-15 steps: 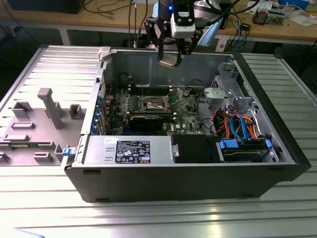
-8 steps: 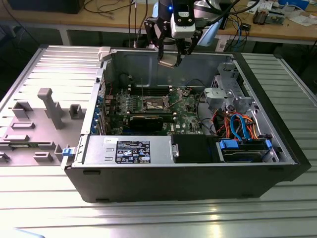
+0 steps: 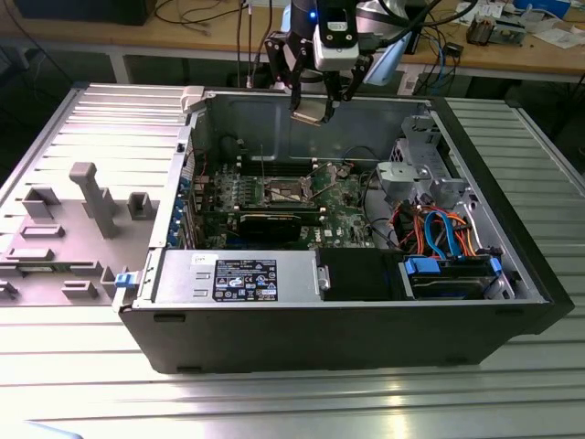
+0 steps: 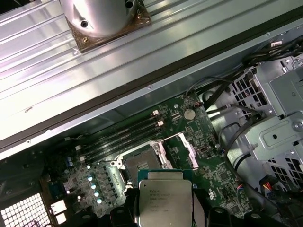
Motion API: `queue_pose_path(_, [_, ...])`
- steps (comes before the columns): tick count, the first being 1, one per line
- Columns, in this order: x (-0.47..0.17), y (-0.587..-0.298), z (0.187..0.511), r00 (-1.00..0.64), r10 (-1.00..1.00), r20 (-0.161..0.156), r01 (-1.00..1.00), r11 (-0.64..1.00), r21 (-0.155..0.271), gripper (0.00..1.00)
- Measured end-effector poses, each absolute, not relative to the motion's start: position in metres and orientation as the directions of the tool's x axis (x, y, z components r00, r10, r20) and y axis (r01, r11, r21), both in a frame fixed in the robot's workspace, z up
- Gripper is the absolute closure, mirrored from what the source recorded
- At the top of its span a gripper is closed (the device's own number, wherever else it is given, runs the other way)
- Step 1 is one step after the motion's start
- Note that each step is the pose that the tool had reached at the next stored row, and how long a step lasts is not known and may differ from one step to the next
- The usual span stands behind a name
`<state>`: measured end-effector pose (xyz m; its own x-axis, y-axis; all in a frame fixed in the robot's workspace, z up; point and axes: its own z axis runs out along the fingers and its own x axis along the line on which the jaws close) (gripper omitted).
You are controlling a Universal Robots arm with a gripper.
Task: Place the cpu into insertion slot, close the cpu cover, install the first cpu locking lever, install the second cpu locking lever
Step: 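Place the cpu into insertion slot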
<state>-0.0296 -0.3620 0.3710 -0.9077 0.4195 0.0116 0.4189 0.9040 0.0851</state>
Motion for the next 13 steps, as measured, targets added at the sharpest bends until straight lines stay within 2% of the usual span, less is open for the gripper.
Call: queue_pose_path(13, [-0.0324, -0.3617, 0.3669, -0.866, 0.500, 0.012, 0.499, 0.862, 0.085, 0.45])
